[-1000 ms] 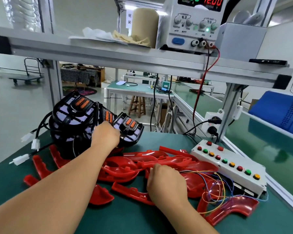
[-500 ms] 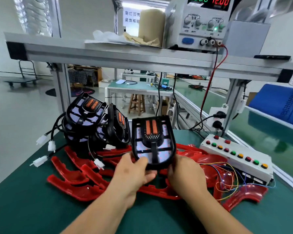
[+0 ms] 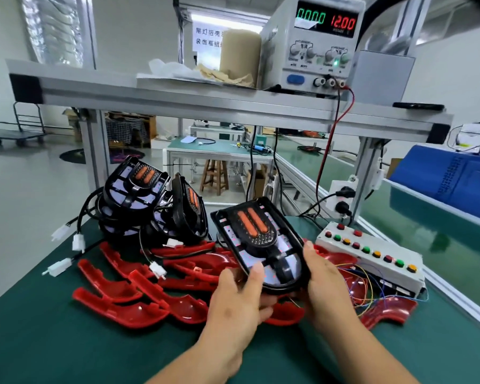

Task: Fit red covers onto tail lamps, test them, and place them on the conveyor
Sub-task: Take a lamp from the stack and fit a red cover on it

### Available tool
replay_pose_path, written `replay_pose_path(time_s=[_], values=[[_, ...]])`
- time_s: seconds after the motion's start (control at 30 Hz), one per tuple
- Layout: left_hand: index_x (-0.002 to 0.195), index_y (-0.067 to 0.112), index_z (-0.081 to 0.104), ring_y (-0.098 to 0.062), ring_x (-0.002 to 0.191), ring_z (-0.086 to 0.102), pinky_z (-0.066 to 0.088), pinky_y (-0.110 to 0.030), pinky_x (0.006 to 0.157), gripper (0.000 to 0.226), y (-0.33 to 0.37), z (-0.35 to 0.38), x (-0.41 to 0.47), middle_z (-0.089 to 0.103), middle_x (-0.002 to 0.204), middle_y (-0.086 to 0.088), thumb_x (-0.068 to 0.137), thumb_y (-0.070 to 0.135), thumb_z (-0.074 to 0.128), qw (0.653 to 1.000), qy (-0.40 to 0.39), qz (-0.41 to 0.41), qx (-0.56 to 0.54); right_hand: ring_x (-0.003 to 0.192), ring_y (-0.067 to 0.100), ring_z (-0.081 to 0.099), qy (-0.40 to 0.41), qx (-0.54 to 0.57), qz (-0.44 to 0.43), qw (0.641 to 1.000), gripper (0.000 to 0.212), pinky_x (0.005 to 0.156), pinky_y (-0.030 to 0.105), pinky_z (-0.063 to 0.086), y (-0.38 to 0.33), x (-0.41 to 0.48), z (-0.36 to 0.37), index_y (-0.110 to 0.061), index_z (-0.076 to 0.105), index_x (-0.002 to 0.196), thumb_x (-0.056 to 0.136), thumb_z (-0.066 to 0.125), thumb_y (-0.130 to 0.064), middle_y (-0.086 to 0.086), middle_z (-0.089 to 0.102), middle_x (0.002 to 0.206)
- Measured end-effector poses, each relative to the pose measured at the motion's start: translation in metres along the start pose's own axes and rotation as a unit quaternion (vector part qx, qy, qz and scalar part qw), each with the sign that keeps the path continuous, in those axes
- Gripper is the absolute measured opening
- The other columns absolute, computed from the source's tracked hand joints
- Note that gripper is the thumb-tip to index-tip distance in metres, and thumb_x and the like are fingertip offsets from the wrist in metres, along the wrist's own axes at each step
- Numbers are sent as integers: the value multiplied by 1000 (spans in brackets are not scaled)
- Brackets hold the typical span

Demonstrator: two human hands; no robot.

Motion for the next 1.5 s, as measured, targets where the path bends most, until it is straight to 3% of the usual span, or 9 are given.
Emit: replay_pose_path(time_s=[0.2, 0.37, 0.5, 0.63, 0.73, 0.87, 0.97, 1.33, 1.5], values=[[115, 9, 55, -26, 88, 73, 56, -31, 66, 68, 21, -34, 10, 73, 97, -18, 94, 68, 28, 996, 32, -47, -68, 96, 29, 71, -77, 164, 59, 982, 43, 66, 34, 59, -8, 10, -12, -9, 79, 94, 96, 43, -33, 18, 72, 108], [106, 3, 67, -23, 71, 74, 55, -30, 67, 75, 36, -50, 15, 75, 84, -21, 97, 62, 22, 996, -42, -73, -35, 103, 43, 64, -221, 77, 95, 968, 45, 92, 58, 51, -8, -7, 0, 1, 73, 104, 82, 61, -36, 33, 65, 112], [122, -7, 60, -27, 42, 66, 55, -35, 48, 69, 33, -63, 2, 67, 57, -23, 100, 51, 30, 995, -62, -70, 19, 68, 26, 69, -251, -39, 91, 963, 34, 62, 33, 57, -4, -24, 10, -5, 77, 79, 84, 62, -35, 20, 73, 83], [123, 7, 68, -42, 115, 62, 56, -47, 89, 87, 26, -77, -13, 63, 125, -27, 85, 77, 33, 974, -148, -168, 25, 76, 21, 69, -274, -118, 90, 950, 33, 73, 31, 58, 3, -29, 15, -7, 75, 83, 92, 58, -34, 13, 74, 89], [137, 15, 57, -39, 126, 56, 44, -51, 106, 61, 29, -76, -20, 59, 135, -20, 90, 54, 58, 966, -203, -158, 26, 83, 24, 69, -283, -154, 85, 943, 40, 82, 36, 56, 6, -30, 18, -5, 74, 93, 94, 57, -42, 16, 74, 96], [134, 10, 52, -39, 102, 70, 59, -49, 81, 61, 33, -92, -5, 71, 114, -19, 79, 30, 68, 986, -118, -102, 61, 68, 29, 62, -242, -158, 62, 955, 62, 67, 38, 53, 6, -17, 15, 6, 67, 86, 91, 51, -54, 30, 68, 82], [123, 13, 60, -50, 97, 67, 55, -63, 80, 45, 45, -103, -1, 68, 112, -30, 83, 33, 61, 994, -72, -81, 31, 51, 19, 59, -203, -225, 27, 953, 40, 49, 27, 48, -2, -3, 1, -6, 68, 78, 97, 53, -38, 13, 65, 64], [109, 2, 70, -40, 83, 73, 59, -47, 57, 42, 45, -127, 14, 72, 101, -27, 100, 36, 47, 996, 59, -22, -65, 100, 7, 54, -323, -593, -97, 731, 18, 92, 25, 44, 7, -9, 5, -30, 73, 86, 73, 82, -38, -13, 48, 100], [103, 5, 74, -41, 84, 73, 59, -51, 58, 42, 42, -128, 16, 73, 101, -25, 100, 38, 48, 994, 70, -23, -79, 100, 1, 55, -302, -494, -131, 804, 17, 91, 11, 37, -21, -7, -2, -37, 63, 74, 86, 71, -29, -9, 60, 106]])
Point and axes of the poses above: each hand's wrist, its own x-axis towards the middle knuckle, its own z-axis out of the palm, y = z × x, the point moved 8 cm from there along x, towards the middle knuckle
